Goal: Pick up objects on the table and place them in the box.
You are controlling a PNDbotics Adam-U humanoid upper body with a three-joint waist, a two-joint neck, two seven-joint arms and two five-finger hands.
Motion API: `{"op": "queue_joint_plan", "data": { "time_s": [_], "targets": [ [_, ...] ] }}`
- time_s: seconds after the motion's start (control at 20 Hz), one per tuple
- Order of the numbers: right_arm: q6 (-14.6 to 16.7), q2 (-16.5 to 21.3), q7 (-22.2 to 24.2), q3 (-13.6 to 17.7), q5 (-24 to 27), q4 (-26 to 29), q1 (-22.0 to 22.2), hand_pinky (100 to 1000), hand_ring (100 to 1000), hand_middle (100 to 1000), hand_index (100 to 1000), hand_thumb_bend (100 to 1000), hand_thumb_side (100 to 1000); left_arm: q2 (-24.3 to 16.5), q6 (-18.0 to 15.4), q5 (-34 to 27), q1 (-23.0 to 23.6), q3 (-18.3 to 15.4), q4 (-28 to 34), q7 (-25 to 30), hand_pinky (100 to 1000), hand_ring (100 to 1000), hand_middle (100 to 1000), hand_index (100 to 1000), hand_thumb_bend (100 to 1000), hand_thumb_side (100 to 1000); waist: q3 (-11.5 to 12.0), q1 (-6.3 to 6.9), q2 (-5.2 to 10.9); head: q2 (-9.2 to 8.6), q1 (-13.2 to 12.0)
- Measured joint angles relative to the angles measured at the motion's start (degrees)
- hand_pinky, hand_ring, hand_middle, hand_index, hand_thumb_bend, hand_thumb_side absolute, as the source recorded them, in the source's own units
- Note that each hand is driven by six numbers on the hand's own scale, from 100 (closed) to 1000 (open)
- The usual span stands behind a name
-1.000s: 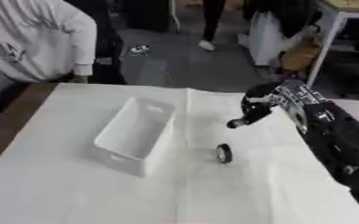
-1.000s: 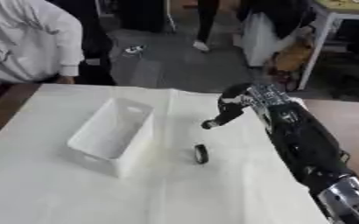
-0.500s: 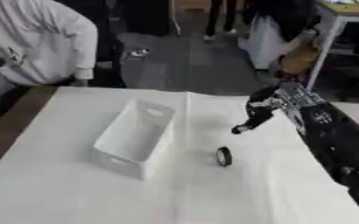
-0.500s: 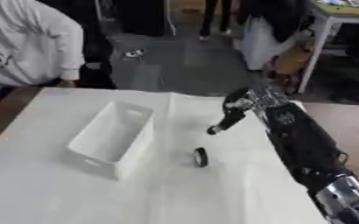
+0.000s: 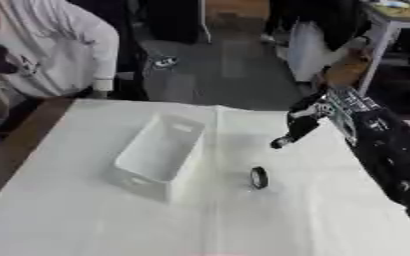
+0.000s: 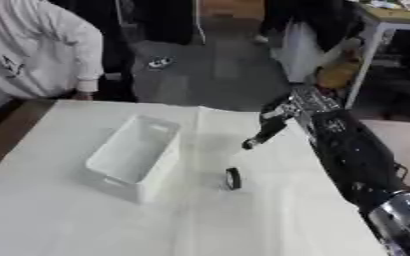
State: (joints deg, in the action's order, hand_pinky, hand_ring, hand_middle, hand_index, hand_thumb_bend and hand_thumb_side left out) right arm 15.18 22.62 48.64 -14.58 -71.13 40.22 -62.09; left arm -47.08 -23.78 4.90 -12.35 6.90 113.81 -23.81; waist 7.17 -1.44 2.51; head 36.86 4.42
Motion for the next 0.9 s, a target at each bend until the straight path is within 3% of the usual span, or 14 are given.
{"op": "queue_joint_plan", "data": {
  "time_s": [0.4, 0.9],
  "targets": [
    [1.14, -1.71, -1.14, -1.07, 1.14, -3.17, 0.01, 835, 673, 613, 691, 506, 1000, 0.0, 1.05, -0.06, 0.33, 0.0, 0.0, 0.3, 774, 622, 711, 732, 251, 770, 0.05, 0.5, 1.68, 0.97, -0.25],
    [2.49, -3.62, -2.49, -1.32, 0.34, -6.23, 0.0, 815, 660, 604, 680, 501, 1000, 0.0, 1.47, -0.18, 0.47, 0.0, 0.0, 0.43, 774, 622, 711, 732, 250, 770, 0.3, 0.7, 2.33, 1.39, -0.25]
  ]
}}
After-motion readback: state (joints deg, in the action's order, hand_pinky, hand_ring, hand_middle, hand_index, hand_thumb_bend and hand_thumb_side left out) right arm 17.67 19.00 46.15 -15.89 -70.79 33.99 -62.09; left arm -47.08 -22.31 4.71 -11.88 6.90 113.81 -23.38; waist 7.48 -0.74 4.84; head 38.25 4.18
